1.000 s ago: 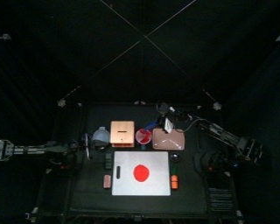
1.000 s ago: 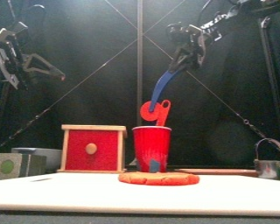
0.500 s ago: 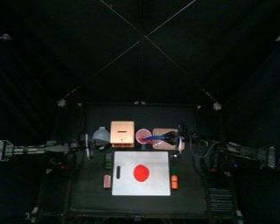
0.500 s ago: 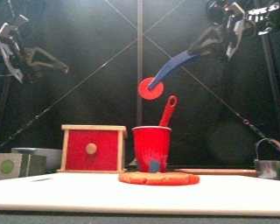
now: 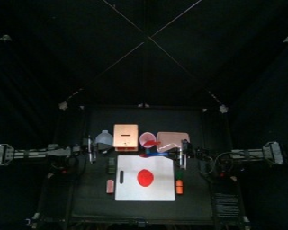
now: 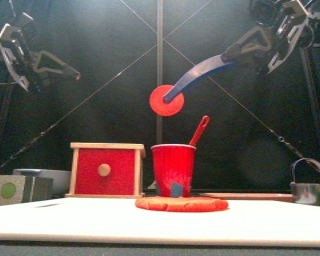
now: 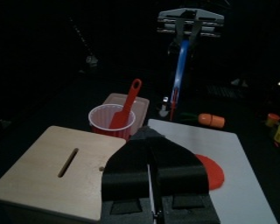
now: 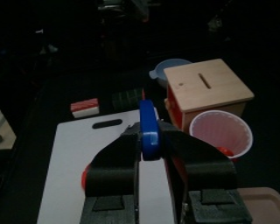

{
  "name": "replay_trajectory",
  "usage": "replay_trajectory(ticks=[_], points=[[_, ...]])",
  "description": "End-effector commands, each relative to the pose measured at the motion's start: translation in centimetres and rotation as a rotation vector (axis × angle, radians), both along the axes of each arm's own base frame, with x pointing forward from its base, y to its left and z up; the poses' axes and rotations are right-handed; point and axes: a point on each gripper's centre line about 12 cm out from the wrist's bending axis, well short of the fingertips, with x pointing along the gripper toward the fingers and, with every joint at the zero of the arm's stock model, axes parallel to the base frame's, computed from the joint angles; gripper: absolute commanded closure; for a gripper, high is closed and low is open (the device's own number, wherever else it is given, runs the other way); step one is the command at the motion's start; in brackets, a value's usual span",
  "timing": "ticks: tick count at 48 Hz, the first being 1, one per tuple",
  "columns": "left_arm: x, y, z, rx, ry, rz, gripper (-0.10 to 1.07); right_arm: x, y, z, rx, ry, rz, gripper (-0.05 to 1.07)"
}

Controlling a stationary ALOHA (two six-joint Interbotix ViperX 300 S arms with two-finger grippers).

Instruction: Cut dough in half with pizza cutter

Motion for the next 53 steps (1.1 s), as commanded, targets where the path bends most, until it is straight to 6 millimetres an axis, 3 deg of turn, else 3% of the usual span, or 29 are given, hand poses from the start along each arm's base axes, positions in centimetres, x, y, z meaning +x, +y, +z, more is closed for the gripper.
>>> replay_trajectory(ticks=[1, 14, 20, 29, 34, 39, 46, 53], points=[[0.5, -0.1, 1.2, 0.025, -0.027, -0.012, 0.96, 0.5, 0.5, -0.2, -0.006, -0.028, 0.005, 0.64], [0.6, -0.4, 1.3, 0.043, -0.025, -0.034, 0.96, 2.2, 1.4, -4.1, 0.033, 0.014, -0.045, 0.64], [1.0, -0.7, 1.1, 0.048, -0.012, -0.050, 0.96, 3.1, 1.8, -4.9, 0.029, 0.005, -0.061, 0.64], [4.1, -1.8, 1.0, 0.058, 0.048, -0.124, 0.88, 5.0, 2.7, -4.8, 0.005, -0.025, -0.055, 0.64], [6.2, -2.7, 0.9, 0.068, 0.086, -0.170, 0.76, 5.9, 3.1, -4.9, 0.002, -0.017, -0.048, 0.64], [8.3, -3.8, 0.4, 0.084, 0.126, -0.221, 0.56, 6.3, 3.5, -5.0, -0.001, -0.013, -0.038, 0.64], [10.2, -5.2, -0.7, 0.085, 0.161, -0.273, 0.23, 6.4, 3.7, -4.9, 0.000, -0.015, -0.030, 0.64], [11.5, -6.0, -1.7, 0.085, 0.160, -0.298, 0.01, 6.4, 3.9, -4.9, -0.001, -0.015, -0.025, 0.64]])
